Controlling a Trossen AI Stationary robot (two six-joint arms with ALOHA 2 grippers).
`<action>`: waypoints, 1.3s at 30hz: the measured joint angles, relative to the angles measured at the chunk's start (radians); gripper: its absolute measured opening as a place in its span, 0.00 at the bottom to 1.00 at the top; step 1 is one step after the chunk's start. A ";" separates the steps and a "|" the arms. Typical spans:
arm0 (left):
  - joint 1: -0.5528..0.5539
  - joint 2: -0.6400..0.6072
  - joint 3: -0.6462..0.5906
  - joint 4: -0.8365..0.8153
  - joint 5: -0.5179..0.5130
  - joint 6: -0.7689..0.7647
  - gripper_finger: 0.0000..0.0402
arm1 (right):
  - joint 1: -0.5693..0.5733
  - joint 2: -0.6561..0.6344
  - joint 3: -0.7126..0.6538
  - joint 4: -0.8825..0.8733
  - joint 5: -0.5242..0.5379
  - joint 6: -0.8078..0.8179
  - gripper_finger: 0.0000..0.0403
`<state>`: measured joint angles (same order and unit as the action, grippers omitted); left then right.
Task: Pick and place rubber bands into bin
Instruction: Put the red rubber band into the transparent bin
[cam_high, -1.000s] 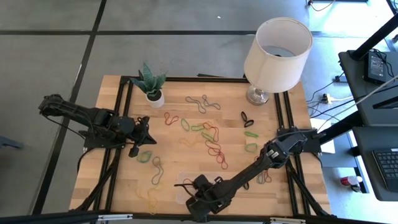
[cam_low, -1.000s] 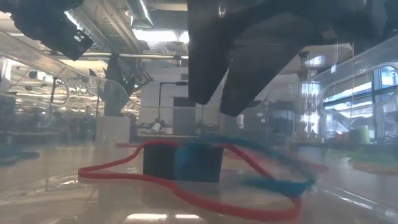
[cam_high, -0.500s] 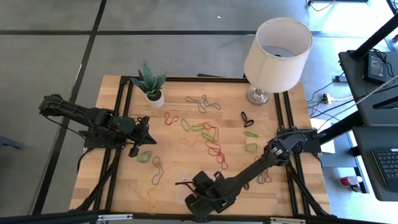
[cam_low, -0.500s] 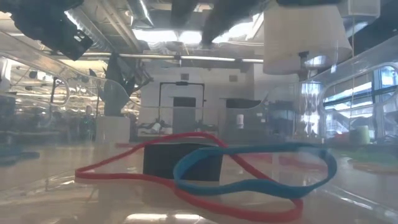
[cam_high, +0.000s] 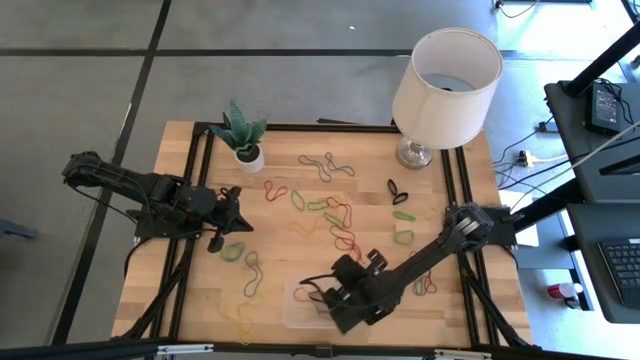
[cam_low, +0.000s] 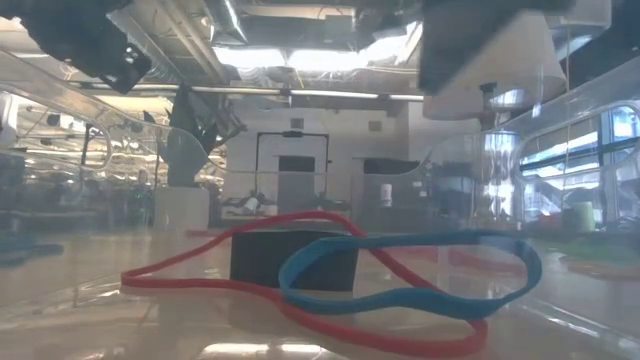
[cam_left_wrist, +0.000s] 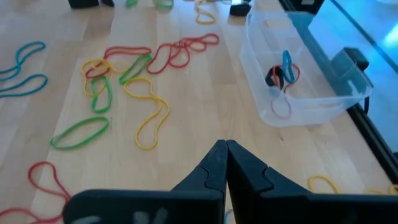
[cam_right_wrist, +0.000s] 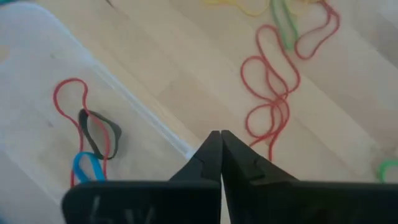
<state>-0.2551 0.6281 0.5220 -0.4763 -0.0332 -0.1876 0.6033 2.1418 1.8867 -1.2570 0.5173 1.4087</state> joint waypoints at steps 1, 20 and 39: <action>0.000 0.002 0.000 0.010 -0.001 0.000 0.01 | 0.000 -0.048 -0.085 0.072 0.001 0.000 0.00; 0.000 0.180 0.000 0.235 -0.107 -0.011 0.01 | -0.013 -0.752 -1.125 0.689 -0.011 -0.057 0.00; 0.003 0.291 0.001 0.238 -0.179 -0.090 0.01 | -0.053 -0.855 -1.355 0.963 -0.018 -0.416 0.09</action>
<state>-0.2523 0.9188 0.5228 -0.2386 -0.2127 -0.2781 0.5507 1.2865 0.5320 -0.2944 0.4998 0.9926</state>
